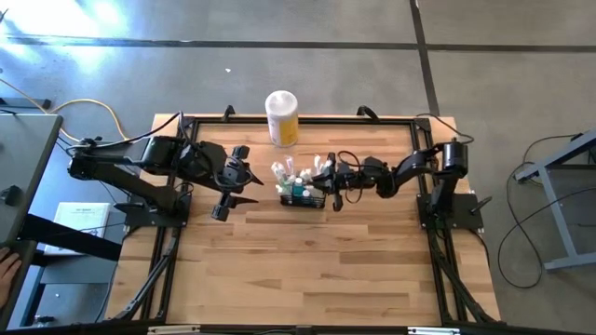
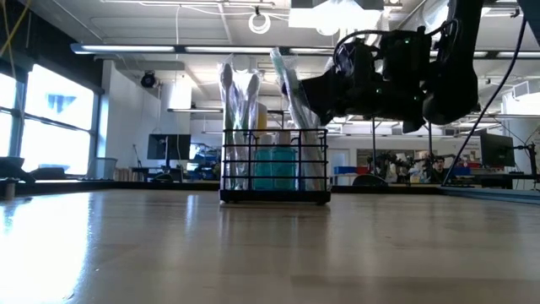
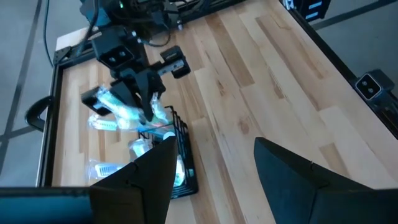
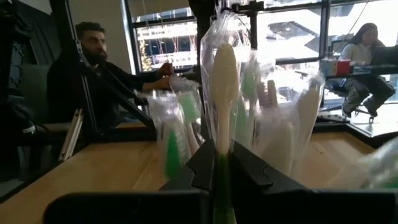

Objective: Pick & Place toothbrushing station
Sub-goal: Put the green toothbrush into the right section wire organizer

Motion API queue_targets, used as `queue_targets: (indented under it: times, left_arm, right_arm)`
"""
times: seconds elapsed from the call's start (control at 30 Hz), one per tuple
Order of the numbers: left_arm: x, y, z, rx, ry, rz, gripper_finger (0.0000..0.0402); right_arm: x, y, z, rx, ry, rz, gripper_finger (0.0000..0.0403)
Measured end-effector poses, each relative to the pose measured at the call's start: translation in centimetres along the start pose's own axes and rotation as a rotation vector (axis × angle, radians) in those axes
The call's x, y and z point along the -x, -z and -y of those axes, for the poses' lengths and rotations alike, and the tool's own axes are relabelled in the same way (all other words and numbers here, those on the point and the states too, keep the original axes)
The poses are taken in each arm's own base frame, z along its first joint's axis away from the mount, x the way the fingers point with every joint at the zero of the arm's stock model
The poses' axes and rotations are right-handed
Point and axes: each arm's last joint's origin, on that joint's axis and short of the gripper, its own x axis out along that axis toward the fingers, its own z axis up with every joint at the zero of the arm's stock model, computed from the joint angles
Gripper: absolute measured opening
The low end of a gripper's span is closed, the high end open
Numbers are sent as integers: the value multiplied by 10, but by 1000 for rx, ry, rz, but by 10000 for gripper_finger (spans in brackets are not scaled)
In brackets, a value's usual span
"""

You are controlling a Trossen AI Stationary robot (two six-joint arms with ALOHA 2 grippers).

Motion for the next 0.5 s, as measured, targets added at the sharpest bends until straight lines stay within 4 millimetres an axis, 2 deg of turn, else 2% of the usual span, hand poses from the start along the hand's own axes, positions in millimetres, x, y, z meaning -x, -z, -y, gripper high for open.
queue_targets:
  times: [0.27, 0.5]
  left_arm:
    - [0, 0, 0, 0, 0, 0, 207]
    - [0, 0, 0, 1, -1, -1, 207]
  right_arm:
    - [-1, 10, -3, -50, 2, -37, 21]
    - [-1, 11, -3, -99, 10, -45, 48]
